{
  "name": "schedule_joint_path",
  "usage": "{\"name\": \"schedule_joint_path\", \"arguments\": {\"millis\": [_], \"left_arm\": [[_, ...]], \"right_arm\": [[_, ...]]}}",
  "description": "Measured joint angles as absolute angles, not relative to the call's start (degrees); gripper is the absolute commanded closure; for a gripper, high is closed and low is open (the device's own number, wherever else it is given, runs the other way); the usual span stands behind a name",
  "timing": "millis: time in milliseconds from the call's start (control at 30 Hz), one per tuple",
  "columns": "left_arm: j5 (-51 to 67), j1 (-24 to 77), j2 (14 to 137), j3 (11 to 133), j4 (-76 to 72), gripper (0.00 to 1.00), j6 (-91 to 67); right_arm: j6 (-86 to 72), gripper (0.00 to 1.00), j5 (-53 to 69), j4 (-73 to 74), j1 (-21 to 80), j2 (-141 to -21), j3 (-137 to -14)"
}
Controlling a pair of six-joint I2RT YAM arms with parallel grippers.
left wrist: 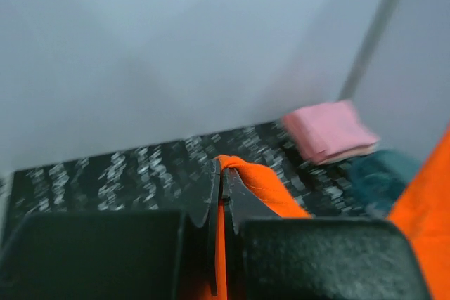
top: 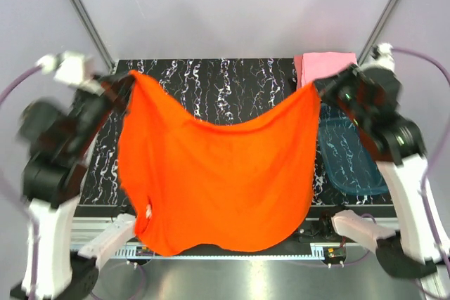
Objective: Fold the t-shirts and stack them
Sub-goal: Flatten the tshirt out
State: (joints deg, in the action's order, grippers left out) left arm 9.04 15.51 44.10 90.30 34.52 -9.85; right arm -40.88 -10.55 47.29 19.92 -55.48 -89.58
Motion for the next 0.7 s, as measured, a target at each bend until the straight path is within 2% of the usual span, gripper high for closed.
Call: {"name": "schedule_joint_path", "arguments": {"millis": [200, 367, 533, 700], "left_arm": [[-0.82, 15.49, 62.61, 92.73, 34.33, 1.0, 0.36], [-4.36, 15.27, 72.84, 101.89, 34.57, 1.0, 4.67], [-5.19, 15.27, 71.2, 105.49, 32.56, 1.0, 6.24], [-4.71, 15.27, 61.19, 100.6, 29.89, 1.0, 5.91]], "right_arm": [[-37.56, 1.0, -11.53, 40.97, 19.9, -74.0, -96.66], [-35.62, 1.0, -11.44, 38.17, 19.05, -82.94, -104.84], [-33.91, 1.0, -11.4, 36.62, 18.46, -83.13, -107.22], [-33.36, 1.0, -10.83, 36.1, 18.41, -76.75, -103.07]]}}
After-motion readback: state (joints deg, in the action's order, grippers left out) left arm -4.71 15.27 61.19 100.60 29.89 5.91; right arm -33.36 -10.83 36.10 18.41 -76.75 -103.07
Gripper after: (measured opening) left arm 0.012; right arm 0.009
